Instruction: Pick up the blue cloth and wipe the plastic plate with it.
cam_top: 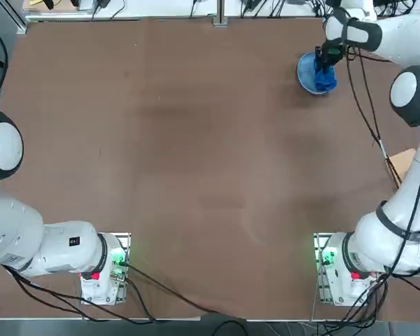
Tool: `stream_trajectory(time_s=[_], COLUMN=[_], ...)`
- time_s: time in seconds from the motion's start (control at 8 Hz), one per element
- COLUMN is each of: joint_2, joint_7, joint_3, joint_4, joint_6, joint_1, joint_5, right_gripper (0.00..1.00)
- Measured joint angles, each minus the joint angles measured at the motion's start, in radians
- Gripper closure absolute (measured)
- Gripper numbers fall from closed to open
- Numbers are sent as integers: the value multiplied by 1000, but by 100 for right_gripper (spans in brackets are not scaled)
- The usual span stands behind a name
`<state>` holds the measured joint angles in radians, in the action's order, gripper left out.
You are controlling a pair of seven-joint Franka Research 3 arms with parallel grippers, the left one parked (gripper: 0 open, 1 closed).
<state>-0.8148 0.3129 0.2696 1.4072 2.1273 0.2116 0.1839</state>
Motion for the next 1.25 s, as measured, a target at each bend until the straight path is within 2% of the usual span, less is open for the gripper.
stream_trajectory(time_s=[0.75, 1.0, 1.25], joint_2=[19, 74, 173], joint_7=[53, 64, 94], joint_3=[3, 4, 5], joint_4=[-104, -122, -124], joint_6=[-72, -165, -255], joint_1=[-52, -85, -134], joint_5=[-71, -98, -135], right_gripper=[93, 93, 93])
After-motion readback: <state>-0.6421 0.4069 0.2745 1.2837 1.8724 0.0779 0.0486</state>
